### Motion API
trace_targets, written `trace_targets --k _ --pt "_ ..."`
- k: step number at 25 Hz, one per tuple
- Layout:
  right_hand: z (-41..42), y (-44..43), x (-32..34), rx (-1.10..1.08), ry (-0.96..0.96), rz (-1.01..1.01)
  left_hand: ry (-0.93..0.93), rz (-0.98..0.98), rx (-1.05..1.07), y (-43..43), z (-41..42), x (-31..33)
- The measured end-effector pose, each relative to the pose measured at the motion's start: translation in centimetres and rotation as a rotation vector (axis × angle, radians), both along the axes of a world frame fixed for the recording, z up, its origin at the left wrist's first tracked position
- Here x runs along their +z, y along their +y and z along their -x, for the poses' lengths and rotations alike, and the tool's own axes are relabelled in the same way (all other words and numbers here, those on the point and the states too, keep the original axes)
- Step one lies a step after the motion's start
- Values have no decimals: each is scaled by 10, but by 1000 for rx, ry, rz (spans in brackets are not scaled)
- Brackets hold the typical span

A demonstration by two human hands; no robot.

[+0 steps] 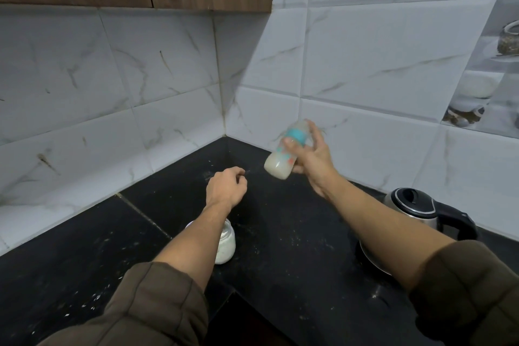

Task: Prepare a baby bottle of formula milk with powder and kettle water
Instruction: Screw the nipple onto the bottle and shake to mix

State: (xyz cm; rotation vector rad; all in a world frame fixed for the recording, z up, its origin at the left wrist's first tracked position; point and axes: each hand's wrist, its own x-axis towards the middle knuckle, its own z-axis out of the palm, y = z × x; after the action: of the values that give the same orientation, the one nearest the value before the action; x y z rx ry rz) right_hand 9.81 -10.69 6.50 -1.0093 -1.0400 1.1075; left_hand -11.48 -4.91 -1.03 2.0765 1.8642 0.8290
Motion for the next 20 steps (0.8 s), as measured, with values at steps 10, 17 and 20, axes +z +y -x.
trace_targets --k 10,17,20 --pt "7 -3 2 72 -45 -9 2 6 1 0 0 1" --pt "5 -3 1 319 -175 102 0 17 2 0 1 2" --pt "3 2 -1 111 61 91 -5 6 3 -1 3 3"
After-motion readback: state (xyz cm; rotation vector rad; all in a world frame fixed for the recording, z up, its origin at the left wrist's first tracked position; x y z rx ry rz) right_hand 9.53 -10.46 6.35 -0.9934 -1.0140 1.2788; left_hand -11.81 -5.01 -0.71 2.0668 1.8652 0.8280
